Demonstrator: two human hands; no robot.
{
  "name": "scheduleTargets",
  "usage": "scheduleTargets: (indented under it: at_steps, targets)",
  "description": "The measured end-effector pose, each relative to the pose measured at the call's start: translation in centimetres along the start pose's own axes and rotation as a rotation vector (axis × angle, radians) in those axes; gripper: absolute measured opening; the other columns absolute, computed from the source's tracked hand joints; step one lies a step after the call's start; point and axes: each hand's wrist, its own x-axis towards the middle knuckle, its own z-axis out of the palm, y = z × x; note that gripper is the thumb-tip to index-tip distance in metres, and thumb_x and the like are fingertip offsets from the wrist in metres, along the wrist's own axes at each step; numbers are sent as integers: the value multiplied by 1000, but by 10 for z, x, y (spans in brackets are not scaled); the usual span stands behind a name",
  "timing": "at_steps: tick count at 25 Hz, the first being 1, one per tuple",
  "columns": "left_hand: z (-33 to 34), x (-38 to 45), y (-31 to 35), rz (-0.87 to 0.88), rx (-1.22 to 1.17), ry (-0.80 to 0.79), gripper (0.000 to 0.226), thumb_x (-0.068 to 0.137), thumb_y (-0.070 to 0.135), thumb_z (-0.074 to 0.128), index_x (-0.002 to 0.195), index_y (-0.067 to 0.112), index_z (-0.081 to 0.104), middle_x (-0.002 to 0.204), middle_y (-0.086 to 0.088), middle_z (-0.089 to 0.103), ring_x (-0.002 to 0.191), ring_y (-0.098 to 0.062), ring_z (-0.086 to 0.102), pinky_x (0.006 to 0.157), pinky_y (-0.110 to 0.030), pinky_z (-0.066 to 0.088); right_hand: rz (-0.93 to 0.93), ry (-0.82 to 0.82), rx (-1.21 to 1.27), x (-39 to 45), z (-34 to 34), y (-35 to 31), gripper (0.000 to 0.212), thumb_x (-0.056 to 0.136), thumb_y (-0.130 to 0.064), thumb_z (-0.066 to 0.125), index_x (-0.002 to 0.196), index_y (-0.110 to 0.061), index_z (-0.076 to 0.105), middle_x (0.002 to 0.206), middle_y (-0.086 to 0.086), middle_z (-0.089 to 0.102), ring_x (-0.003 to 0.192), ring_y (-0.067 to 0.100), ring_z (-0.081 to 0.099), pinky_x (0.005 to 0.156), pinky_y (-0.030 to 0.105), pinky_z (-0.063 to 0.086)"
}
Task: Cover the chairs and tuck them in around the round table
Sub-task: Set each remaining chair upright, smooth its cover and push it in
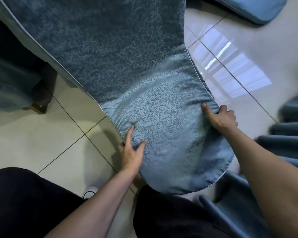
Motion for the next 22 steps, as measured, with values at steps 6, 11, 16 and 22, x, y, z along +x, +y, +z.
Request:
scheduleTargets:
  at_steps: [6,11,16,22]
  targets:
    - [-29,-78,34,-111,33,-51,76,86,38,71,137,72,26,161,-15,20,149,-35,17,118,-48,17,63,38,-20,-84,-65,23,111,70,-98,26,136,-11,41,136,28,43,131,46,39,108,60,27]
    - [-56,-124,66,-121,70,-75,84,83,45,75,142,69,19,166,-6,11,152,-36,9,117,-48,19,76,68,-77,-140,-116,18,107,73,-96,26,134,-10,43,135,26,45,130,44,40,108,57,28]
    - [-74,-170,99,-142,158,-44,87,71,73,67,140,72,15,158,-19,19,137,-45,39,111,-55,35,123,82,-145,-183,-167,10,106,74,-94,28,136,-10,43,137,26,45,131,43,39,107,53,28]
    - [-102,-224,121,-133,142,-36,79,75,70,68,140,69,23,148,-18,28,113,-29,53,98,-32,43,37,-40,-92,-229,-233,34,91,80,-83,46,136,-11,41,136,22,53,127,42,49,105,50,42]
